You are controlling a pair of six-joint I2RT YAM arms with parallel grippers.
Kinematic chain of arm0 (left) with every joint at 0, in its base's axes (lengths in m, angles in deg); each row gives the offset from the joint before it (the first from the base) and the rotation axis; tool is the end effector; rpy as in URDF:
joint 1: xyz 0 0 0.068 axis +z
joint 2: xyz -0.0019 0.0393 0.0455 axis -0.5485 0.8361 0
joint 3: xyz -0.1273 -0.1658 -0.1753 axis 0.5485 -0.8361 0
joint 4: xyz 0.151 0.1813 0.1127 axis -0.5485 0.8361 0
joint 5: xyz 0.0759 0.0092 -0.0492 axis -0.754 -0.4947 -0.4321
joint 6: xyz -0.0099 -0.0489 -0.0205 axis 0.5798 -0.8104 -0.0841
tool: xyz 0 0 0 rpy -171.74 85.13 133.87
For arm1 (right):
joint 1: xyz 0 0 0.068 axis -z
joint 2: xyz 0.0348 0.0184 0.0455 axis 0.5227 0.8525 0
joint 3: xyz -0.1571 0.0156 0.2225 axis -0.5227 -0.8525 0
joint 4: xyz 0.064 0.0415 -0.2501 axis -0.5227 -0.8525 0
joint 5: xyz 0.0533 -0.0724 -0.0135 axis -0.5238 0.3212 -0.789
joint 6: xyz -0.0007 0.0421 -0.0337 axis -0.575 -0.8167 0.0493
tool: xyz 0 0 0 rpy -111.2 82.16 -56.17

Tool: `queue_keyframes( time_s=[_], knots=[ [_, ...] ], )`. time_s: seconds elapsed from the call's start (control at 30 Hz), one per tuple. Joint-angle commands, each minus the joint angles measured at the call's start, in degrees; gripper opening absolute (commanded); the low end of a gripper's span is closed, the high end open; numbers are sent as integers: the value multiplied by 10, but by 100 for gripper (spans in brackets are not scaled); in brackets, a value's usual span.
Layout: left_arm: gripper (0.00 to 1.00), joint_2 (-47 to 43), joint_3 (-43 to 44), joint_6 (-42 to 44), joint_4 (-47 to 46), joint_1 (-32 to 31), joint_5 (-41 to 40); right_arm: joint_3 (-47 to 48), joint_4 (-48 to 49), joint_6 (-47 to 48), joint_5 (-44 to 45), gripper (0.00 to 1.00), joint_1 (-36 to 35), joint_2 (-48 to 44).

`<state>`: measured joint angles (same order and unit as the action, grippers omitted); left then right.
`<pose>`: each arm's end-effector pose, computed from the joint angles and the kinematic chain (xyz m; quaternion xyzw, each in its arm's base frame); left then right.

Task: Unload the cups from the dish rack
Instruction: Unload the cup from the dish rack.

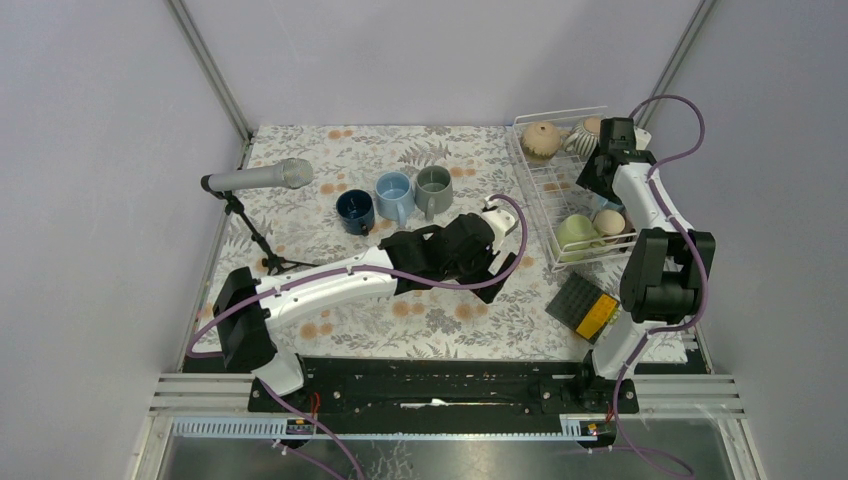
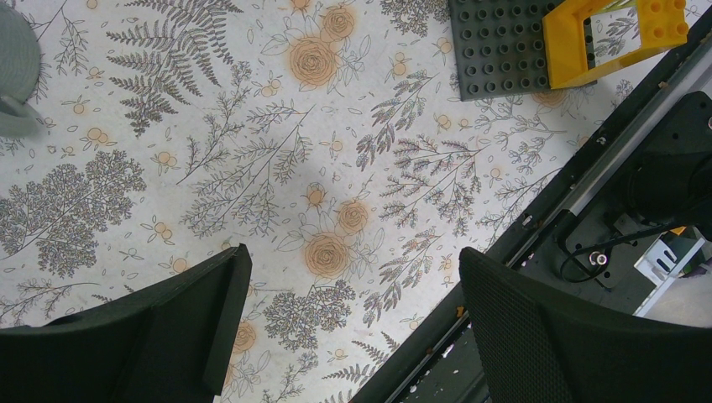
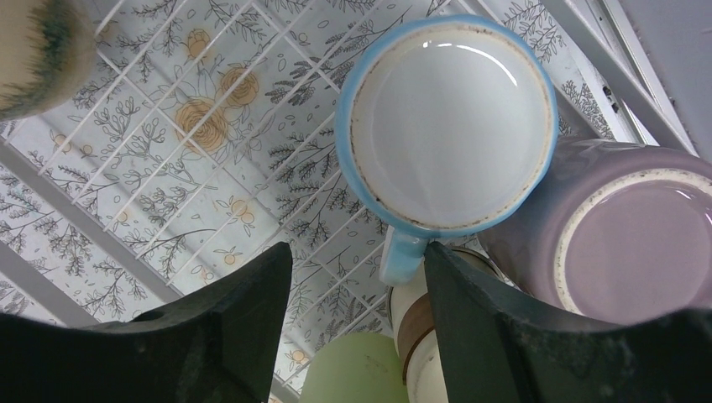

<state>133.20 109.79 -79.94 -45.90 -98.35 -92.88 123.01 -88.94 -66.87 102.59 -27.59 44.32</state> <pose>0.1564 -0.3248 0.3182 0.3492 0.8418 -0.2154 0.3508 0.3960 -0.0377 0.2747 0.2571 0.8887 -0.0833 0.3704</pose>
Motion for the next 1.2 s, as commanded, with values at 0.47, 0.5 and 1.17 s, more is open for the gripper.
queue_keyframes(
  time_s=[0.47,0.5,1.17],
  knots=[
    [99,-17,-3,-1,-28,-3,-9,11,5,-21,24,58,12,41],
    [99,-16,-3,-1,-28,-4,-9,11,6,-25,25,58,12,42],
    [99,-14,-7,-4,-32,-5,-8,21,19,-59,84,35,12,70]
  ],
)
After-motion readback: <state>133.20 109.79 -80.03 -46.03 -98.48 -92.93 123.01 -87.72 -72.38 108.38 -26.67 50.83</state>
